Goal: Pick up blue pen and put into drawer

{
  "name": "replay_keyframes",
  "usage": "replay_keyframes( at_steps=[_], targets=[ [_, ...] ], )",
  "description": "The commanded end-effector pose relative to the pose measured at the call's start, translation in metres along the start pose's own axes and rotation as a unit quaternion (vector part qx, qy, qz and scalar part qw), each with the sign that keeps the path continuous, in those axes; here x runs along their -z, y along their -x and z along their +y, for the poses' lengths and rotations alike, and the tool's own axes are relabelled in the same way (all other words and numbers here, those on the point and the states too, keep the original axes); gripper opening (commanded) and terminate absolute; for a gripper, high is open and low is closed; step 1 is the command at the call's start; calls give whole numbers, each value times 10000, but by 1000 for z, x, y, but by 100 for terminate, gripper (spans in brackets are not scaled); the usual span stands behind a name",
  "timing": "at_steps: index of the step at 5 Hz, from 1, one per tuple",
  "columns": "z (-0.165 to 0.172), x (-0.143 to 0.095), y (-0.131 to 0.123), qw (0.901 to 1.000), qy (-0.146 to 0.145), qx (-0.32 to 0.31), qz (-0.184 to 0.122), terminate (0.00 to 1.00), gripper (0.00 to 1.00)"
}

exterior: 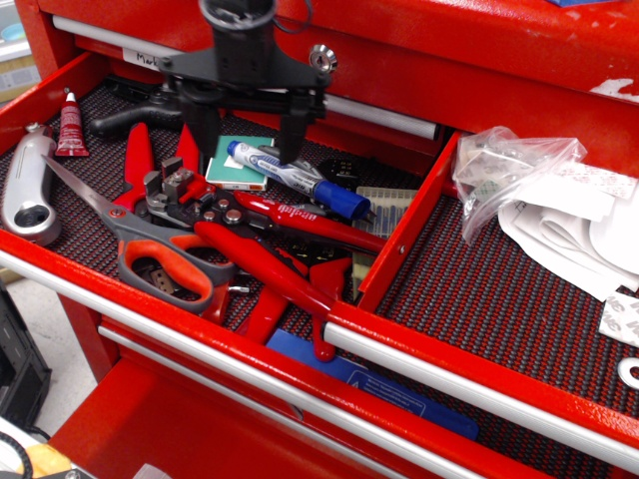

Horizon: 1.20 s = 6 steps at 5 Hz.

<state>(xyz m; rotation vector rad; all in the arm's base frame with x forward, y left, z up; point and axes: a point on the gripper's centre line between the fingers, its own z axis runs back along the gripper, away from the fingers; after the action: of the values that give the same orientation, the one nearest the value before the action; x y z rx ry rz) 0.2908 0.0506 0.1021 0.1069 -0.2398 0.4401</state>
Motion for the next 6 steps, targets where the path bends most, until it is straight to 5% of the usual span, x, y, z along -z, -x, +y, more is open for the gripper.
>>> replay_keyframes(
  at_steps=[1,3,6],
  targets=[
    [-16,9,-25,9982,87,-169,-561,0,100],
    [-22,30,-43,9968,229,-24,-761,0,100],
    [-13,47,-35,9976,385,19,-568,0,100]
  ],
)
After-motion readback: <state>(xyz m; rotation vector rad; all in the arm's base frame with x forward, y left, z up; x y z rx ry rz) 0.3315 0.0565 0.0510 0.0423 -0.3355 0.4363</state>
